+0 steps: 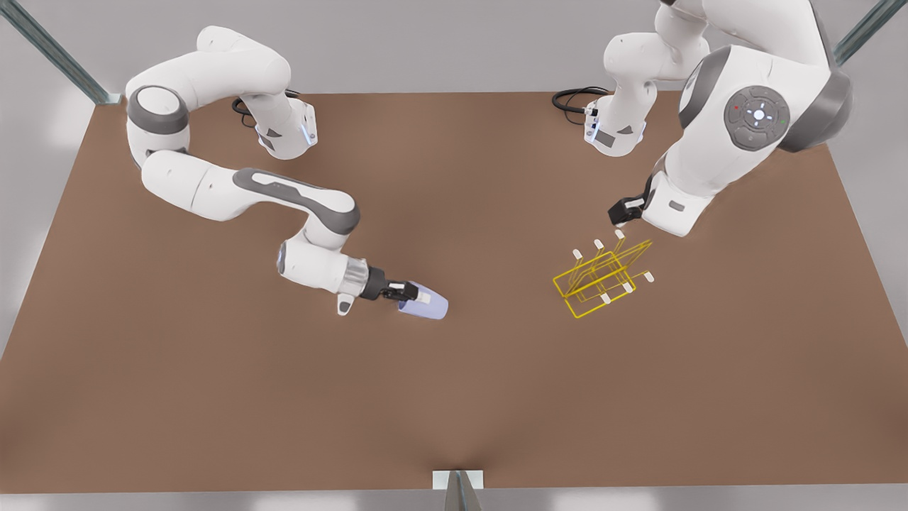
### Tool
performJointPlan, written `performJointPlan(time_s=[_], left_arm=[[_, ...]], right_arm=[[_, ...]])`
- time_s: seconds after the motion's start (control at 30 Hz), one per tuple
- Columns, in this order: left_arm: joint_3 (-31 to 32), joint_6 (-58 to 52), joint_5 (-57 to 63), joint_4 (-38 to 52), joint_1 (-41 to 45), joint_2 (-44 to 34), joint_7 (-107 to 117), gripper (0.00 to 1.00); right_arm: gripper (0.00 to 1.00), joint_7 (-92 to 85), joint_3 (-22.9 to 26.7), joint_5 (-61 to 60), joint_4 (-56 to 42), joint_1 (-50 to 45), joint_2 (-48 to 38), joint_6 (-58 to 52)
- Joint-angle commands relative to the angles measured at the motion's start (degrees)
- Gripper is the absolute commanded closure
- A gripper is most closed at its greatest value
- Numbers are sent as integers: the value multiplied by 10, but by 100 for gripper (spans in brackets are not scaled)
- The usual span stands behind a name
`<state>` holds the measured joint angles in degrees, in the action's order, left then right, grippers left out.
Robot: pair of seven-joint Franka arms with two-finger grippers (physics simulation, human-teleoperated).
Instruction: Place the cup on the cup holder
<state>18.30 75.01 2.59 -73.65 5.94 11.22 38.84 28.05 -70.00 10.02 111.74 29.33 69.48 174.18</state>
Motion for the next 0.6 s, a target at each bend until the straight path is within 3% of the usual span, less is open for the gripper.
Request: performJointPlan(time_s=[0.0,0.03,0.1,0.13,0.2,0.33,0.43,0.57], left_arm=[[4,-43,34,1,70,-1,418,0],[2,-37,45,4,144,29,601,0],[-5,-1,46,46,181,86,857,0],[-9,6,49,46,181,93,878,0],[-63,145,49,41,181,97,1070,0],[-63,142,63,39,205,122,1053,0],[-59,102,60,46,221,143,905,0],[-64,140,17,95,217,187,1022,0]], right_arm=[[79,135,-6,3,-16,-18,19,28],[79,135,-11,3,-25,-32,30,40],[79,134,-14,27,-36,-43,67,53],[79,135,-14,36,-42,-46,79,58],[79,136,-14,37,-71,-81,94,73],[79,136,-14,78,-92,-99,131,79],[79,136,-11,100,-102,-113,146,92],[79,132,25,153,-102,-126,146,111]])
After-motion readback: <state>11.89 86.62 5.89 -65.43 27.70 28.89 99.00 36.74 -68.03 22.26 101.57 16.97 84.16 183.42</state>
